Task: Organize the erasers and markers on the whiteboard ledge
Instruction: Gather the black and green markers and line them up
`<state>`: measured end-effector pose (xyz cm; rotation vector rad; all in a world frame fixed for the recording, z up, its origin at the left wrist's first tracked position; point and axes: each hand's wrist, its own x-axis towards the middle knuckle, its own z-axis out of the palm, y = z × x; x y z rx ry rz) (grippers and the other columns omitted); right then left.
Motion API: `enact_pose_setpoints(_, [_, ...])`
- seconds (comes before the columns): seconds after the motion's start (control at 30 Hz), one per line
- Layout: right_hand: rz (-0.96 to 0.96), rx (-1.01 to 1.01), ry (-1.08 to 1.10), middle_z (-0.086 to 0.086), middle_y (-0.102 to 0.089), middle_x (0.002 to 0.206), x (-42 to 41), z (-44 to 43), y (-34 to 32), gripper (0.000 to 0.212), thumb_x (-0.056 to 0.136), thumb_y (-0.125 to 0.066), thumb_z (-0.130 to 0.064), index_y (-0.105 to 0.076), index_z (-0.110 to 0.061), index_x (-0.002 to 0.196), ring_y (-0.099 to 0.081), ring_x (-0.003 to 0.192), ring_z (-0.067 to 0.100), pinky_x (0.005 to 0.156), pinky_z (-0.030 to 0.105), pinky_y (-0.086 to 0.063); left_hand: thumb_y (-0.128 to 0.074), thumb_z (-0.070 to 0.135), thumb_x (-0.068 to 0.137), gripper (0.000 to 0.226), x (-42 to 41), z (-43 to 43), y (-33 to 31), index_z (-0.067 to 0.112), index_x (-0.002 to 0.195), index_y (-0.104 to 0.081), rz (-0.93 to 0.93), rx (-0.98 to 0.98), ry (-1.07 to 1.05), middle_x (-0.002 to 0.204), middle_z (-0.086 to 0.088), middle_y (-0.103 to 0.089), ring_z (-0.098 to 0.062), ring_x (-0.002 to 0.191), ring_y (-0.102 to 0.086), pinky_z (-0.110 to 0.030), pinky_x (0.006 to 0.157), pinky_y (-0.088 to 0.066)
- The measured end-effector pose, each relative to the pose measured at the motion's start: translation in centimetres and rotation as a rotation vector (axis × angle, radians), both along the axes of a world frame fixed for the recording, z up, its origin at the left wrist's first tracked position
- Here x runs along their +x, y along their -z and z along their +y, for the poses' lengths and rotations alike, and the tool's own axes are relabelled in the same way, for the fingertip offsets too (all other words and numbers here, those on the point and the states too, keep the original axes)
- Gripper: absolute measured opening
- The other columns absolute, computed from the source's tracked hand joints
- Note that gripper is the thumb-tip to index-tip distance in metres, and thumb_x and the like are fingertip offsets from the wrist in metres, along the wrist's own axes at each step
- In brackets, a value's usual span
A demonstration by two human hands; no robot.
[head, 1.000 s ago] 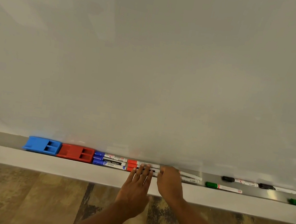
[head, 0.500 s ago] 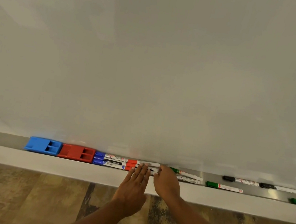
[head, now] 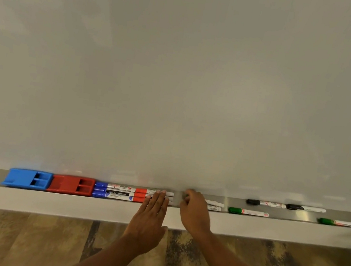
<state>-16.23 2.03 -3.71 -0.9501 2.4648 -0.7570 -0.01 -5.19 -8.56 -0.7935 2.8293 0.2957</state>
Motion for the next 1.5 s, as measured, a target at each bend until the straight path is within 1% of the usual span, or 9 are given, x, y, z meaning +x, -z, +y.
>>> enact_pose_setpoints(0.17, [0.174,-0.026,0.108,0.008,-0.067,0.118,-4.2,3.8,0.2,0.023,0.099,-0.059,-0.016,-0.069,-0.014,0.119,-0.065,0.104,0.027,0.091,0.041,-0.056,-0.024,0.056,0.107,0.083,-1.6,0.9,-0.7,0.014,0.164,0.021,0.005,0.029,0.046,0.172,-0.008,0.029,-0.027,0.158,0.030,-0.042,0.125,0.021])
enact_pose_setpoints(0.4, [0.358,0.225,0.188,0.000,-0.068,0.114,-7.6,7.0,0.4,0.022,0.099,-0.056,-0.036,-0.068,-0.025,0.115,-0.065,0.107,0.025,0.092,0.046,-0.050,-0.024,0.058,0.108,0.082,-3.6,2.3,-1.2,0.013,0.162,0.018,-0.015,0.005,0.105,0.175,-0.010,0.020,-0.028,0.160,0.025,-0.045,0.128,0.019])
enact_pose_setpoints(0.57, [0.450,0.217,-0.017,-0.004,-0.067,0.111,-7.8,7.3,0.5,0.018,0.099,-0.057,-0.030,-0.071,-0.029,0.111,-0.062,0.104,0.020,0.090,0.042,-0.045,-0.024,0.057,0.109,0.081,-4.5,3.0,-1.3,0.012,0.165,0.013,0.002,-0.029,0.108,0.176,-0.010,0.018,-0.029,0.162,0.022,-0.045,0.126,0.021])
enact_pose_setpoints(0.73, [0.516,0.257,-0.148,-0.004,-0.068,0.110,-7.2,6.9,0.4,0.023,0.094,-0.063,-0.020,-0.072,-0.029,0.113,-0.061,0.102,0.021,0.088,0.042,-0.045,-0.026,0.057,0.109,0.081,-5.1,3.3,-1.1,0.012,0.160,0.018,0.042,-0.081,0.139,0.175,-0.010,0.019,-0.028,0.157,0.028,-0.038,0.118,0.036])
enact_pose_setpoints(0.87, [0.586,0.306,-0.269,-0.001,-0.069,0.106,-6.9,6.7,0.2,0.021,0.091,-0.064,-0.019,-0.075,-0.026,0.108,-0.063,0.096,0.024,0.082,0.043,-0.046,-0.029,0.057,0.109,0.081,-5.4,3.6,-0.6,0.010,0.167,0.002,0.032,-0.119,0.226,0.178,-0.011,0.005,-0.028,0.158,0.024,-0.047,0.120,0.028])
enact_pose_setpoints(0.93, [0.616,0.320,-0.326,0.001,-0.069,0.111,-6.9,6.9,0.4,0.024,0.092,-0.063,-0.021,-0.073,-0.024,0.113,-0.063,0.101,0.026,0.086,0.045,-0.046,-0.027,0.058,0.108,0.080,-5.6,3.9,-0.4,0.011,0.167,0.003,0.010,-0.119,0.249,0.178,-0.010,0.005,-0.027,0.156,0.026,-0.048,0.119,0.028])
enact_pose_setpoints(1.13, [0.628,0.356,-0.349,0.004,-0.068,0.124,-8.3,8.4,0.6,0.034,0.096,-0.059,-0.023,-0.065,-0.021,0.129,-0.061,0.113,0.028,0.094,0.048,-0.045,-0.025,0.056,0.109,0.080,-5.2,4.2,-0.5,0.011,0.166,0.008,0.006,-0.119,0.249,0.178,-0.010,0.009,-0.024,0.154,0.027,-0.047,0.118,0.029])
enact_pose_setpoints(1.27, [0.634,0.383,-0.342,0.005,-0.066,0.128,-9.6,9.4,0.7,0.034,0.098,-0.056,-0.027,-0.062,-0.021,0.131,-0.059,0.117,0.029,0.099,0.051,-0.044,-0.026,0.057,0.108,0.081,-5.0,4.0,-0.5,0.011,0.167,0.005,0.011,-0.111,0.232,0.179,-0.010,0.005,-0.027,0.163,0.015,-0.048,0.122,0.023])
enact_pose_setpoints(1.5, [0.625,0.378,-0.286,0.002,-0.063,0.127,-11.8,11.8,1.0,0.038,0.105,-0.038,-0.044,-0.057,-0.026,0.133,-0.058,0.114,0.027,0.095,0.047,-0.041,-0.029,0.054,0.108,0.080,-4.9,3.7,-0.8,0.010,0.168,-0.001,0.043,-0.137,0.245,0.179,-0.012,-0.003,-0.030,0.165,0.002,-0.052,0.122,0.022])
